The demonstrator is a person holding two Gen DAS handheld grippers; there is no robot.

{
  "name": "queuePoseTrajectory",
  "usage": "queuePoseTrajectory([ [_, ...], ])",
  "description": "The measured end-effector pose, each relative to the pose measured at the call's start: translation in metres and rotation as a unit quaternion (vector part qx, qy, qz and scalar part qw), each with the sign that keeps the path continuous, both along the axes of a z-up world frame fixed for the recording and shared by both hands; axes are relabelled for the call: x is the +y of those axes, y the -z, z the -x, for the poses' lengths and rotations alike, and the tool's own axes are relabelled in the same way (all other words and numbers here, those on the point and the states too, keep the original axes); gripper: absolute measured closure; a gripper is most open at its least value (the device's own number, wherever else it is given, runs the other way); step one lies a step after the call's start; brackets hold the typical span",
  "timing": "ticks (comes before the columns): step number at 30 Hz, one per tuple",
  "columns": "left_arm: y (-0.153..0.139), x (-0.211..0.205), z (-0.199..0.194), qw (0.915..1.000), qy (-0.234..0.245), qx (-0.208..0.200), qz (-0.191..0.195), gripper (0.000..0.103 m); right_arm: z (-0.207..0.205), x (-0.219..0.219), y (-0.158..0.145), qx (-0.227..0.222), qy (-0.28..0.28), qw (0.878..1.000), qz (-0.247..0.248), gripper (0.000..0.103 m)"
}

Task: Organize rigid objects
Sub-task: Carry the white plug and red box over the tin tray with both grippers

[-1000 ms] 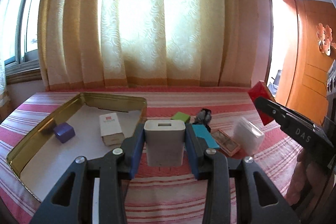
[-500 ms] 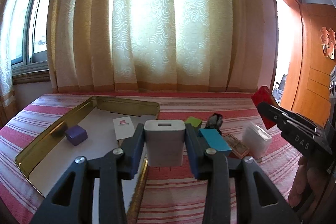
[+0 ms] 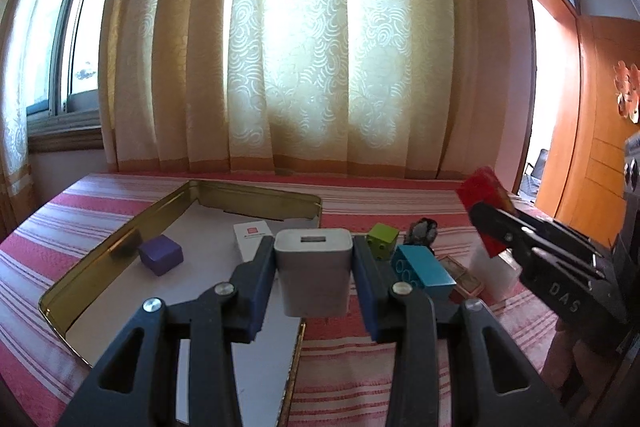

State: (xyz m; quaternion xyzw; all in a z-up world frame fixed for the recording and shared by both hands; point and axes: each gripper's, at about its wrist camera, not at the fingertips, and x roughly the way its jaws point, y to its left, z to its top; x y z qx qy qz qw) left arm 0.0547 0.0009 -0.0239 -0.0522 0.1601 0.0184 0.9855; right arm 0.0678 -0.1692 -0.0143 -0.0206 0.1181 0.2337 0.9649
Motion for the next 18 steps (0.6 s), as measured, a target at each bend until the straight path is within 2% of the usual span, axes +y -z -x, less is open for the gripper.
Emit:
queuePoseTrajectory([
  [8, -0.003, 0.0, 0.008, 0.9997, 0.011, -0.019, 0.003, 0.066, 0.002, 0.012, 0.0, -0.005, -0.006, 1.0, 0.01, 0.078],
  [16, -0.004, 0.011, 0.013, 0.9993, -0.001, -0.034, 0.015, 0.066, 0.002, 0.014, 0.001, -0.005, -0.01, 1.0, 0.009, 0.078],
  [17, -0.004, 0.012, 0.013, 0.9993, -0.002, -0.034, 0.016, 0.075, 0.003, 0.015, 0.001, -0.005, -0.011, 1.0, 0.01, 0.078],
  [18, -0.004, 0.013, 0.013, 0.9993, 0.001, -0.033, 0.017, 0.101, 0.003, 0.016, 0.001, -0.006, -0.012, 1.0, 0.01, 0.078],
])
